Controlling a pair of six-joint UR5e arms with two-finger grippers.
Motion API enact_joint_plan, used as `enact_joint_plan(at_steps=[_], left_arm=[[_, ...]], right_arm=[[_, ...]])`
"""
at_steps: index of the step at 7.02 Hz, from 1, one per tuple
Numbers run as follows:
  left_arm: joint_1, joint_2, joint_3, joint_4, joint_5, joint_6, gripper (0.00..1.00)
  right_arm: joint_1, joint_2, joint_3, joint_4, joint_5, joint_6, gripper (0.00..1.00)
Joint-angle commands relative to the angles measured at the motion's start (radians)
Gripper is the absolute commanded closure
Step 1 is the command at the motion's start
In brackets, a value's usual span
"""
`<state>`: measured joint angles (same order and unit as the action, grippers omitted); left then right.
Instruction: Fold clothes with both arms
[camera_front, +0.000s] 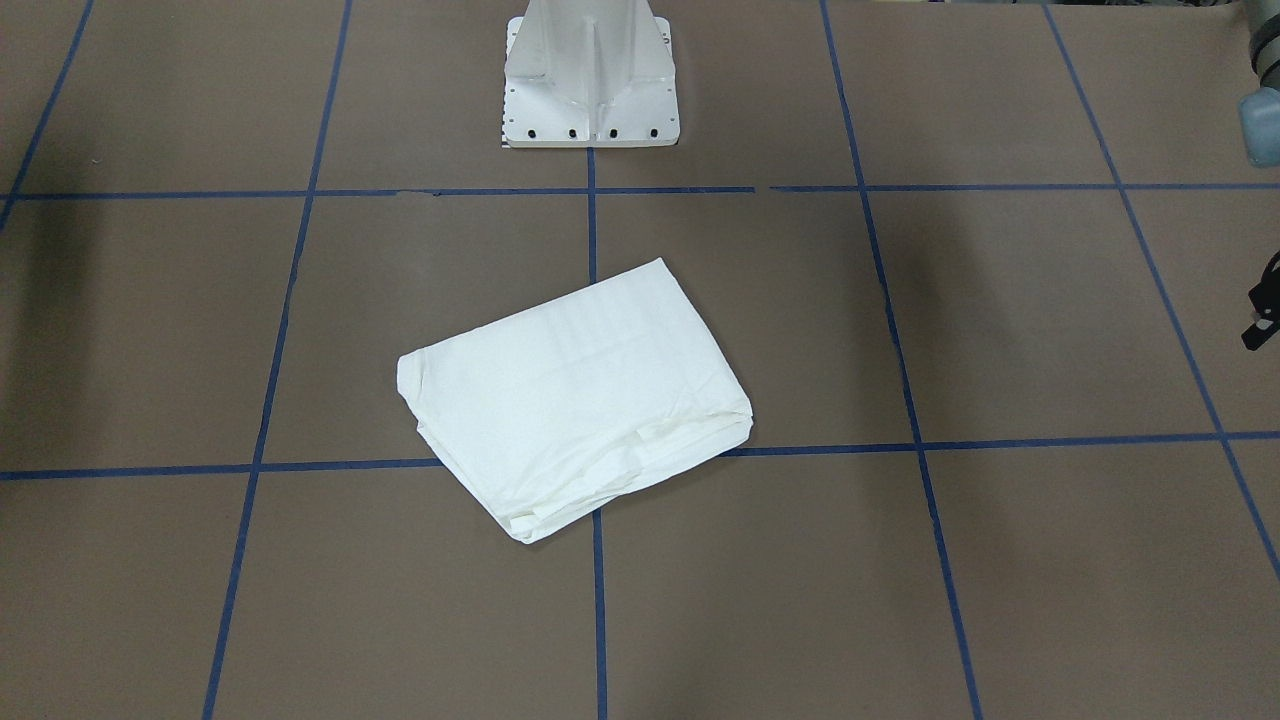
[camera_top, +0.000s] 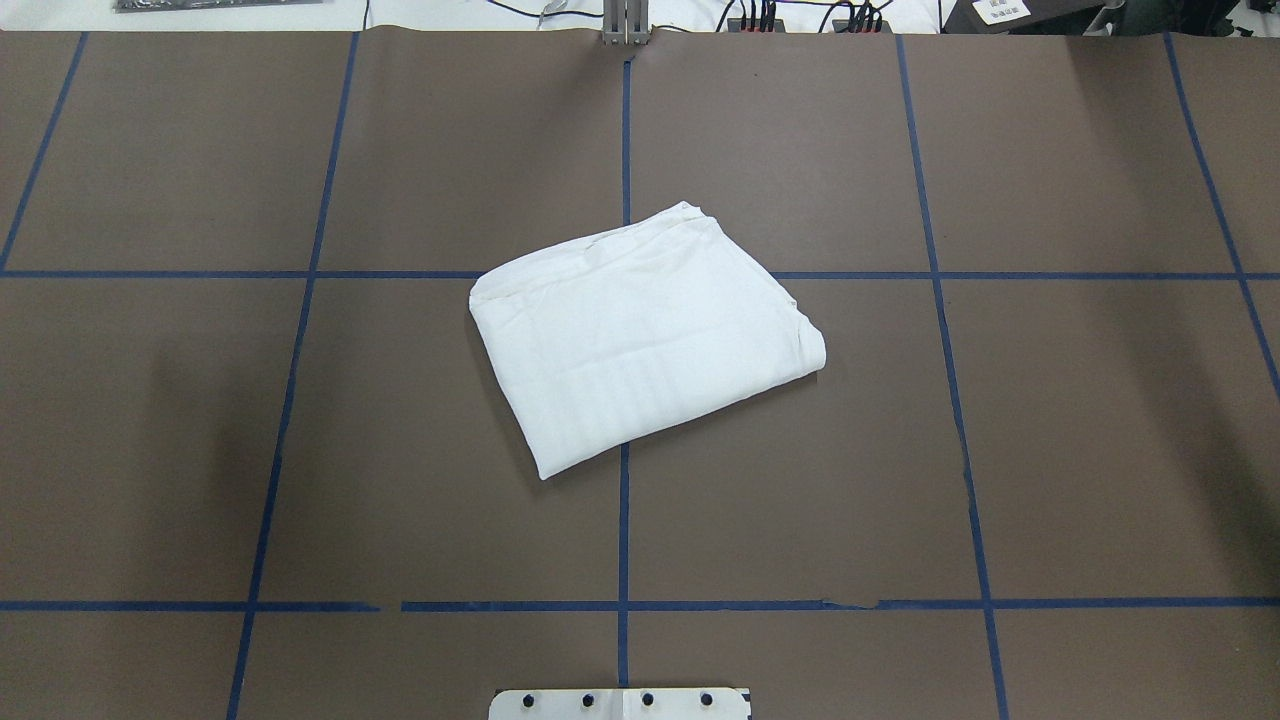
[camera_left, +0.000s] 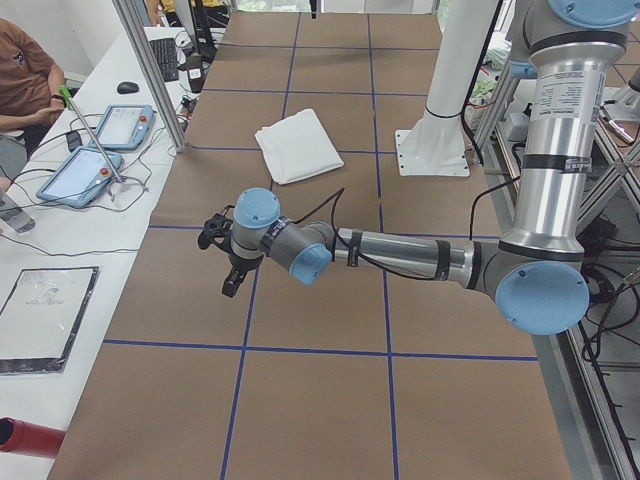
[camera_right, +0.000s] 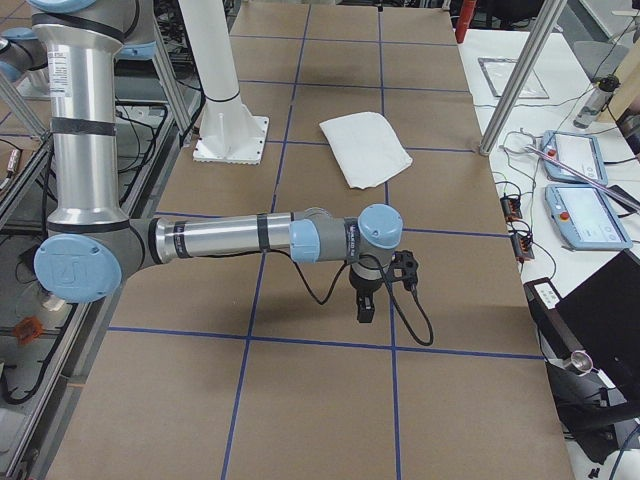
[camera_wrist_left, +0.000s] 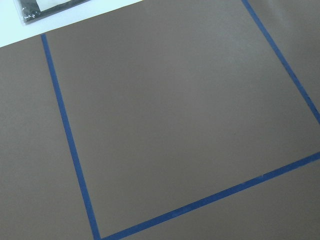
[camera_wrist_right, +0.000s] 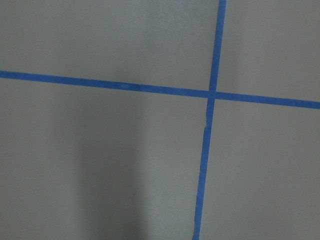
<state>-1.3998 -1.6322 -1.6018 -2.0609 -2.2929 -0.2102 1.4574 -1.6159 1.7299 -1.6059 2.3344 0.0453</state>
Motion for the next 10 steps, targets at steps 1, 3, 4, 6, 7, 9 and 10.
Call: enact_joint_plan(at_steps=[1, 3, 4, 6, 7, 9, 10], left_arm=[[-0.007, 0.005, -0.032, 0.099, 0.003, -0.003, 0.00], [-0.084, 0.006, -0.023, 0.104, 0.000, 0.018, 0.00], [-0.115, 0.006, -0.014, 0.108, 0.001, 0.129, 0.00], [-0.165, 0.067, -0.015, 0.107, -0.003, 0.175, 0.00], [-0.165, 0.067, -0.024, 0.107, -0.007, 0.175, 0.00], [-0.163, 0.064, -0.033, 0.111, -0.075, 0.170, 0.00], [-0.165, 0.074, -0.058, 0.113, -0.079, 0.170, 0.00]], right_arm=[[0.001, -0.038, 0.048, 0.001, 0.000, 0.001, 0.00], [0.000, -0.038, 0.053, 0.001, 0.000, -0.002, 0.00], [0.000, -0.035, 0.053, 0.001, 0.000, -0.002, 0.00], [0.000, -0.018, 0.040, 0.001, -0.003, -0.012, 0.00], [0.000, -0.015, 0.016, 0.000, -0.001, -0.013, 0.00], [0.000, -0.004, 0.010, 0.000, 0.000, -0.007, 0.00], [0.000, -0.007, 0.016, 0.000, 0.003, 0.002, 0.00]])
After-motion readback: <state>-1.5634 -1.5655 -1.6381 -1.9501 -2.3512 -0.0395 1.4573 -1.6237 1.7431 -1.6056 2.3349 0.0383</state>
